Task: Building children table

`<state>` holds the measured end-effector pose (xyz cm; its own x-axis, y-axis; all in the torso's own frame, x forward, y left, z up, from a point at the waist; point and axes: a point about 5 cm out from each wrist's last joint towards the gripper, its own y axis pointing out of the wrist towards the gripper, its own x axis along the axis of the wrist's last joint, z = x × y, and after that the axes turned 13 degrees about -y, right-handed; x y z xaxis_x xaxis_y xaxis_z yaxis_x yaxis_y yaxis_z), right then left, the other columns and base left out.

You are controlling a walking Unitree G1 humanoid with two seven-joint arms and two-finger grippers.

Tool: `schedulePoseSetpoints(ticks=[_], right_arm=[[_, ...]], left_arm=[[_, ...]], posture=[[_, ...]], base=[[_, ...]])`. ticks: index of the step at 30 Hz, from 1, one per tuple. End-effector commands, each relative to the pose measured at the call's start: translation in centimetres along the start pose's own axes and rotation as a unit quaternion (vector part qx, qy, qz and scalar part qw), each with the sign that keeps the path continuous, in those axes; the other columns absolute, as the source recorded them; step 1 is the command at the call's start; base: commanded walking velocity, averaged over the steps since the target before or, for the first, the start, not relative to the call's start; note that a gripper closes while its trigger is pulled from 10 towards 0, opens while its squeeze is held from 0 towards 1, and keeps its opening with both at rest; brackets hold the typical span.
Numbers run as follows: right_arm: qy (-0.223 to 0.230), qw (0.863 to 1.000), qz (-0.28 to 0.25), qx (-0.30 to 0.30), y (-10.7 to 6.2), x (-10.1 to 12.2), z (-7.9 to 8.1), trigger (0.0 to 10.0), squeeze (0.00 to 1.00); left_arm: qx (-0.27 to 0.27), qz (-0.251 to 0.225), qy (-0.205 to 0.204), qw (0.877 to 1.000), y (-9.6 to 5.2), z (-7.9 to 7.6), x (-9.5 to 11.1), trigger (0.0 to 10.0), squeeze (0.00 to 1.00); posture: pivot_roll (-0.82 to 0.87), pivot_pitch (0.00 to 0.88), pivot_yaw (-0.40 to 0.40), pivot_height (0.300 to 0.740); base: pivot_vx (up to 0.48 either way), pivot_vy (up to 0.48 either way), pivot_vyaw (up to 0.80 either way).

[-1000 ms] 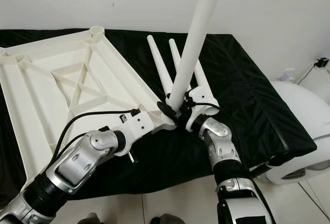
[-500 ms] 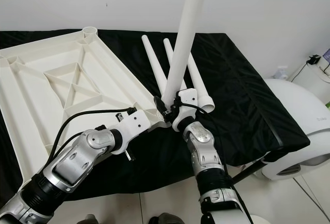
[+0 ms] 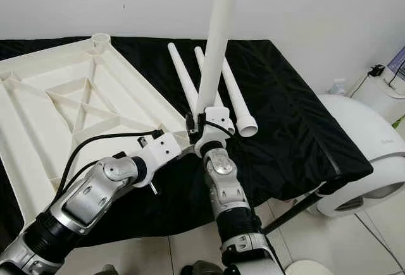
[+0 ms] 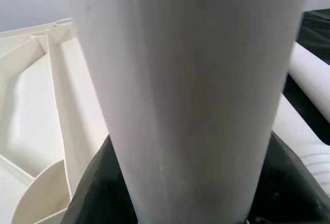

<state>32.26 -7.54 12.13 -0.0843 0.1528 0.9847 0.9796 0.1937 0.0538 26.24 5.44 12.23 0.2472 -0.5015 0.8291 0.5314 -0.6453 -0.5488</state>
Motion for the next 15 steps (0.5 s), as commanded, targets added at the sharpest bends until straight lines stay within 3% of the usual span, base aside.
schedulePoseSetpoints(ticks=[1,10,11,12,15], right_arm=[[-0.002,1.0,0.011,-0.002,0.4,0.2,0.3,10.0,0.0],[-0.002,1.0,0.014,-0.024,0.1,-0.1,-0.8,10.0,0.0],[-0.005,1.0,0.014,-0.024,-0.1,-0.2,-1.1,10.0,0.77],[-0.004,1.0,0.011,-0.02,-0.2,-0.3,-1.4,10.0,1.0],[-0.009,1.0,0.005,-0.02,-0.5,-0.6,-2.2,10.0,1.0]], left_arm=[[-0.087,0.014,-0.003,0.996,0.9,-3.2,-0.7,10.0,0.0],[-0.086,0.015,-0.004,0.996,0.8,-3.1,-0.8,10.0,0.0],[-0.087,0.015,-0.003,0.996,0.9,-3.1,-0.7,10.0,0.0],[-0.087,0.015,-0.002,0.996,0.9,-3.1,-0.7,10.0,0.0],[-0.087,0.014,0.0,0.996,0.9,-3.1,-0.7,10.0,0.0]], posture=[[0.04,0.0,-0.104,0.74],[0.03,0.0,-0.1,0.74],[0.03,0.0,-0.098,0.74],[0.03,0.0,-0.097,0.74],[0.03,0.0,-0.095,0.74]], base=[[0.0,0.0,0.0],[0.0,0.0,0.0],[0.0,0.0,0.0],[0.0,0.0,0.0],[0.0,0.0,0.0]])
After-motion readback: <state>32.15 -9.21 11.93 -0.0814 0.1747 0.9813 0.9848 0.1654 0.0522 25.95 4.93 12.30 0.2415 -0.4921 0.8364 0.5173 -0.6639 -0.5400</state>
